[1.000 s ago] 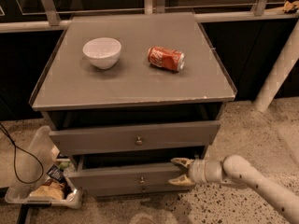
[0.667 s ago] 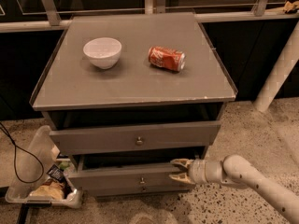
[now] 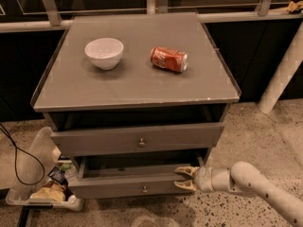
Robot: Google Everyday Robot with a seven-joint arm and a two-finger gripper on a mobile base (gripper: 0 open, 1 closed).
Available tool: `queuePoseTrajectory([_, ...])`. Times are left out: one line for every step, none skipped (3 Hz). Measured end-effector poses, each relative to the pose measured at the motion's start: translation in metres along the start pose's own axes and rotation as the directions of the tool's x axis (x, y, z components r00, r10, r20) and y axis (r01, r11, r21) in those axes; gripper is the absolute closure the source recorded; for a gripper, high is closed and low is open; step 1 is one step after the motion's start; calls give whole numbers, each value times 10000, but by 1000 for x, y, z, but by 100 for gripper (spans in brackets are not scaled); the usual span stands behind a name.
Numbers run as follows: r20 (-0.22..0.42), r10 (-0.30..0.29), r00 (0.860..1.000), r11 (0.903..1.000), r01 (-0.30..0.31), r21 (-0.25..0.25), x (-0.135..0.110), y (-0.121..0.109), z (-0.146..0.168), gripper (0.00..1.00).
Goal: Open middle drawer
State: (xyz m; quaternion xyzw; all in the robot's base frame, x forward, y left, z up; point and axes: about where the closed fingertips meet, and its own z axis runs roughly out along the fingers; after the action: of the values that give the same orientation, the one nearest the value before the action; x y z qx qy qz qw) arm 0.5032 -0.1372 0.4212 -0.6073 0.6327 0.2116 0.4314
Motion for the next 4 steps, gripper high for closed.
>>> queuePoseTrajectory([-129, -762, 9970, 9971, 761, -100, -7, 19, -18, 100])
queuePoseTrajectory([-126, -762, 9970, 9970, 761, -103, -8, 19, -18, 87])
queuePoseTrajectory([-126, -762, 9970, 9970, 761, -104, -8, 19, -18, 64])
queuePoseTrajectory([-125, -762, 9970, 9970, 761, -105, -8, 19, -18, 40])
